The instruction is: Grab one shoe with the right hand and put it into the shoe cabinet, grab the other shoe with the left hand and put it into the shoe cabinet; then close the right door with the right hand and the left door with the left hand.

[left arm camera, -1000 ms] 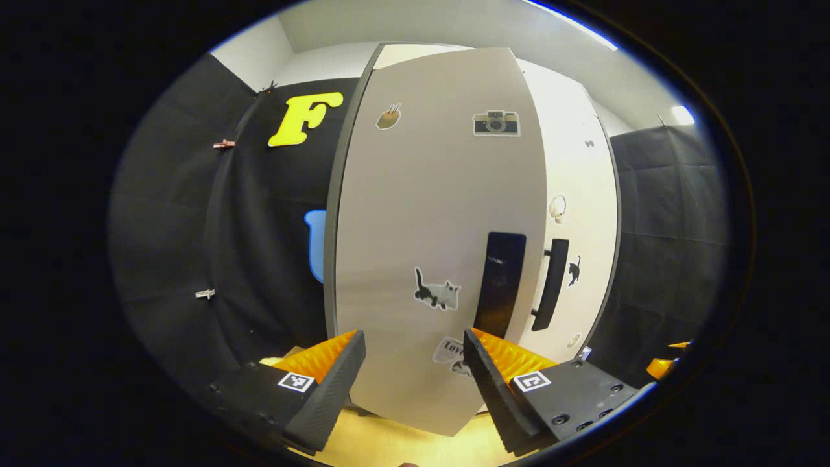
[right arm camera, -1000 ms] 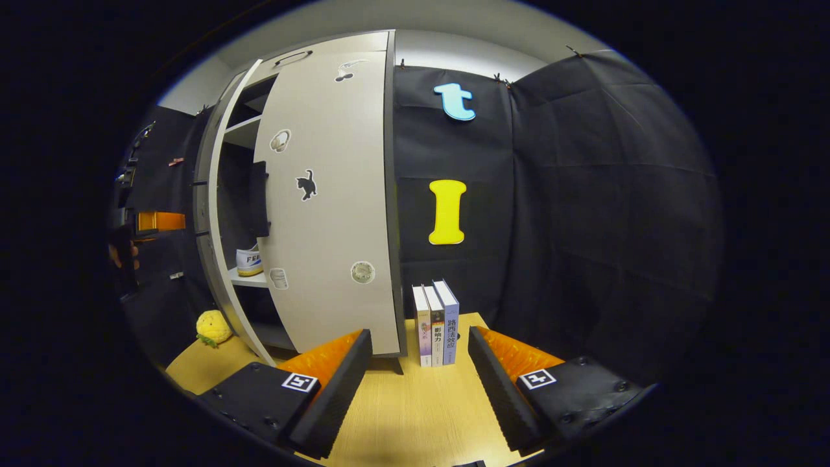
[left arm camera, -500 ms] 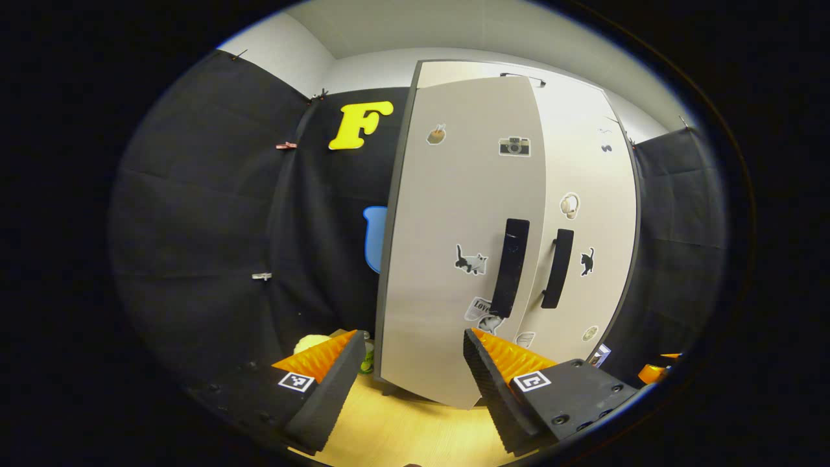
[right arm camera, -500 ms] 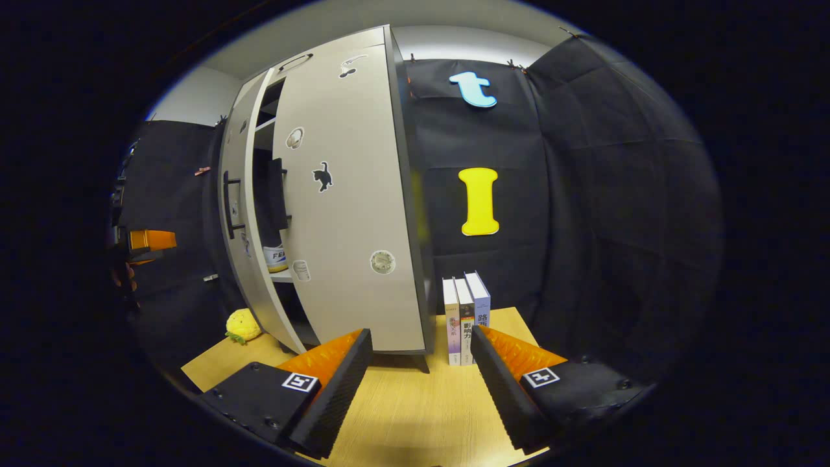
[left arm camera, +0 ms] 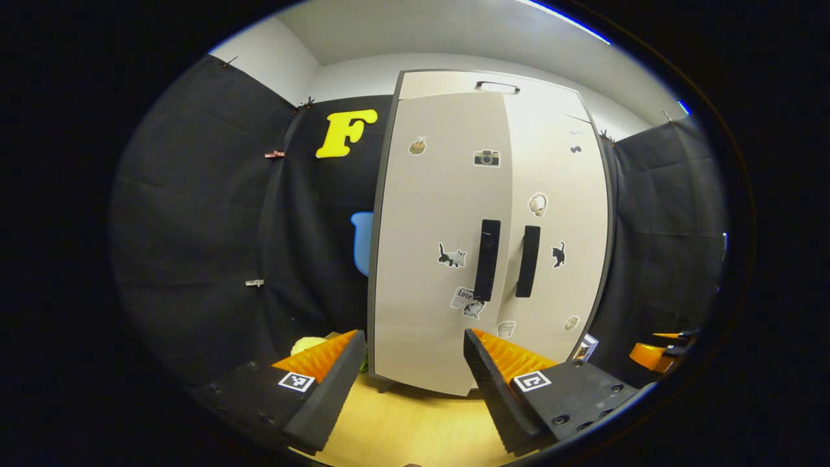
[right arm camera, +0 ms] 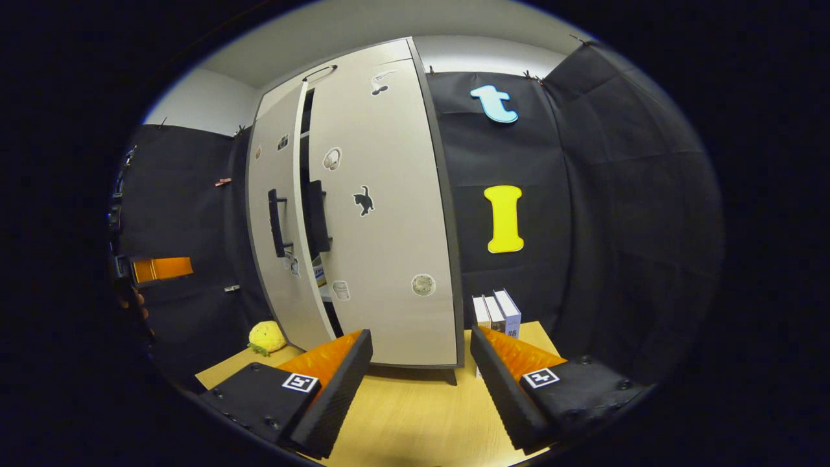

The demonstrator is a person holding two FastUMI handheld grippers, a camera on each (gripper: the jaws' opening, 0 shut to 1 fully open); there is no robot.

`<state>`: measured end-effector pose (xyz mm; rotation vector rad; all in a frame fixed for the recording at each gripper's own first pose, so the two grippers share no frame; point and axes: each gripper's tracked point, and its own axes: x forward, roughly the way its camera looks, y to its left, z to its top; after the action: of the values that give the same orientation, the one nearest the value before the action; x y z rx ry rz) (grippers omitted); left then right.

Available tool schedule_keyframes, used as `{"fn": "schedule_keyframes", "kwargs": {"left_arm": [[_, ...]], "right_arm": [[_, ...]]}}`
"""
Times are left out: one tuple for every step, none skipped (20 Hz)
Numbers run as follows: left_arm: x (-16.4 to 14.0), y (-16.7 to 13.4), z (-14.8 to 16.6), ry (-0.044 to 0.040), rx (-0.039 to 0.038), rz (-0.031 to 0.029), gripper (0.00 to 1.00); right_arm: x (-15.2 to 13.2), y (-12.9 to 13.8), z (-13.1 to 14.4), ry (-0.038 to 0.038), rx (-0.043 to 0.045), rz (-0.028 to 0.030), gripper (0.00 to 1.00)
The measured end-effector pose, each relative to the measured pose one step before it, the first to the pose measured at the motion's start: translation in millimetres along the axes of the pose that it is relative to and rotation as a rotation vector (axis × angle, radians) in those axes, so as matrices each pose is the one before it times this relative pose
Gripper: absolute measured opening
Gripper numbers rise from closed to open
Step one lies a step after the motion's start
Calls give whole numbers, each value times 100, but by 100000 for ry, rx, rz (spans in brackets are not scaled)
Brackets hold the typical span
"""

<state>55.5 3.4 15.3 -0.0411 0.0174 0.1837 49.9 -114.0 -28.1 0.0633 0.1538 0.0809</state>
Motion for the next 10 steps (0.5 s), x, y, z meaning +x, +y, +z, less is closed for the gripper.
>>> {"fn": "schedule_keyframes", "kwargs": {"left_arm": [[-469, 22, 97, -566, 1407, -1582, 95], [-527, 64, 41, -506, 1605, -1479, 95], [-426, 77, -650, 1392, 1910, -1893, 95], [-291, 314, -1220, 4472, 1316, -860, 95], [-746, 677, -1196, 2669, -187, -693, 95], [-697, 437, -608, 31, -1552, -1600, 95], [-493, 487, -72, -844, -2078, -1453, 95], [-496, 869, -249, -36, -2035, -108, 95], [-499, 1015, -789, 818, -1642, 572, 95], [-557, 922, -573, 1082, -1105, 1021, 95]], "right_arm": [[-439, 884, 456, -661, 760, 297, 98], [-453, 787, 360, -900, 620, 173, 98], [-384, 627, 166, -443, -210, -775, 98], [-535, 496, 55, -336, -718, -1345, 98], [-585, 461, -27, -188, -688, -1498, 98], [-624, 521, 9, -466, 194, -1290, 98], [-653, 656, 63, -852, 824, -610, 98], [-548, 603, -100, -329, 930, -717, 98], [-532, 521, -174, -161, 366, -271, 98], [-440, 467, -158, -266, -477, -381, 98]]}}
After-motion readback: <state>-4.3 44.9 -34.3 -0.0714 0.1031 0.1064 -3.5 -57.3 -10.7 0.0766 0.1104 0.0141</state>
